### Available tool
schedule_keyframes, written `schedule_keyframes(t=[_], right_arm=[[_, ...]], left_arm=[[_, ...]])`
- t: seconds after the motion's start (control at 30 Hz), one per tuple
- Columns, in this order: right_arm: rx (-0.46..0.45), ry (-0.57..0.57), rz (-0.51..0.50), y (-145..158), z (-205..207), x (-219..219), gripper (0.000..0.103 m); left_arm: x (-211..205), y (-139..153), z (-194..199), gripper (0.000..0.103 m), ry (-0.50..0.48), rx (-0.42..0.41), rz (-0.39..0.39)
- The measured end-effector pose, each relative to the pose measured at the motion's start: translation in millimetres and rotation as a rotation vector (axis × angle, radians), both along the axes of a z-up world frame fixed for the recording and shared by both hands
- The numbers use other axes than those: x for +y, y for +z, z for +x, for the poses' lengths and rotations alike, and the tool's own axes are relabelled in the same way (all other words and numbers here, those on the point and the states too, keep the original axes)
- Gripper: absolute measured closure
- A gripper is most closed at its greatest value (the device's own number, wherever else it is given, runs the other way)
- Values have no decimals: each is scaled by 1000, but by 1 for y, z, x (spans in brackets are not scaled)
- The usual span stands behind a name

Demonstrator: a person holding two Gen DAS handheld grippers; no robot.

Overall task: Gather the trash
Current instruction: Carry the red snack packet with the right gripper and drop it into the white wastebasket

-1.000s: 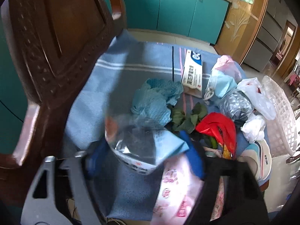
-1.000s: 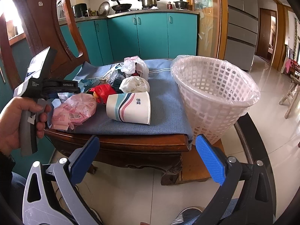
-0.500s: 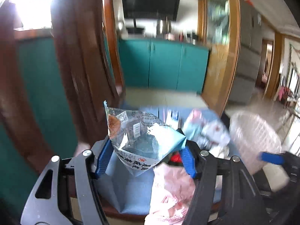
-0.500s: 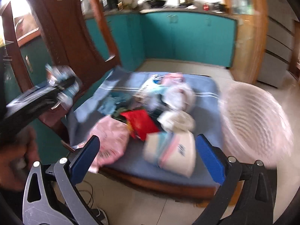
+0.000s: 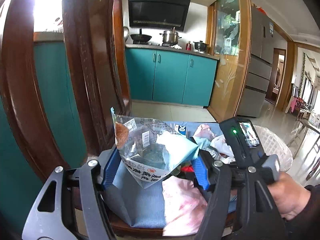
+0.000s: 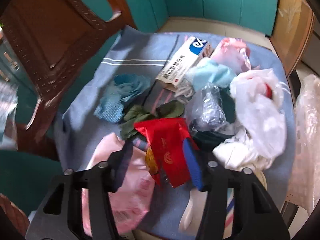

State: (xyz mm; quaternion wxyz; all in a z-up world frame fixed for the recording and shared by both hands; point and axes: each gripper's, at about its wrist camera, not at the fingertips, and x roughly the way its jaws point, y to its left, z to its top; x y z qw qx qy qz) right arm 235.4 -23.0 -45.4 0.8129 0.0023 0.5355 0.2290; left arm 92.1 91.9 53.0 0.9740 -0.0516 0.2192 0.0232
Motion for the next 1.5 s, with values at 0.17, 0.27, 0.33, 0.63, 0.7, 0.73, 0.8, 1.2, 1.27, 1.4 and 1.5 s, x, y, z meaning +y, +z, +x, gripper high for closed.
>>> schedule_keyframes(t=[0.17, 0.27, 0.33, 0.63, 0.7, 0.73, 0.8, 1.2, 1.27, 1.4, 1.5], right_arm=[[20, 9, -19, -4, 4, -4, 71], [-18, 12, -34, -2, 2, -7, 91], [-34, 8, -20, 4, -2, -12, 94], [-189, -16, 195, 71, -57, -61, 94], [-238, -34, 245, 83, -74, -76, 94], [-268, -56, 247, 87, -83, -84, 94], [-319, -85, 225, 89, -93, -90, 94], [-384, -158, 199, 83, -104, -107, 94], [-373, -155, 210, 81, -104, -107, 94], [-366, -152, 225, 79, -107, -110, 94], [-368, -154, 233, 81, -108, -110, 94]], left_arm=[[-3, -1, 11, 38, -9, 18, 6], [-7, -1, 16, 37, -13, 27, 5], [-6, -2, 18, 37, -12, 30, 8], [-15, -6, 28, 36, -27, 61, -17], [-17, -8, 32, 36, -34, 73, -21], [-20, -10, 33, 36, -41, 81, -18], [-28, -11, 37, 36, -54, 91, -5], [-52, -21, 38, 32, -75, 116, 22], [-52, -23, 40, 32, -73, 120, 19], [-53, -23, 40, 32, -72, 117, 22], [-52, -22, 43, 32, -70, 114, 22]])
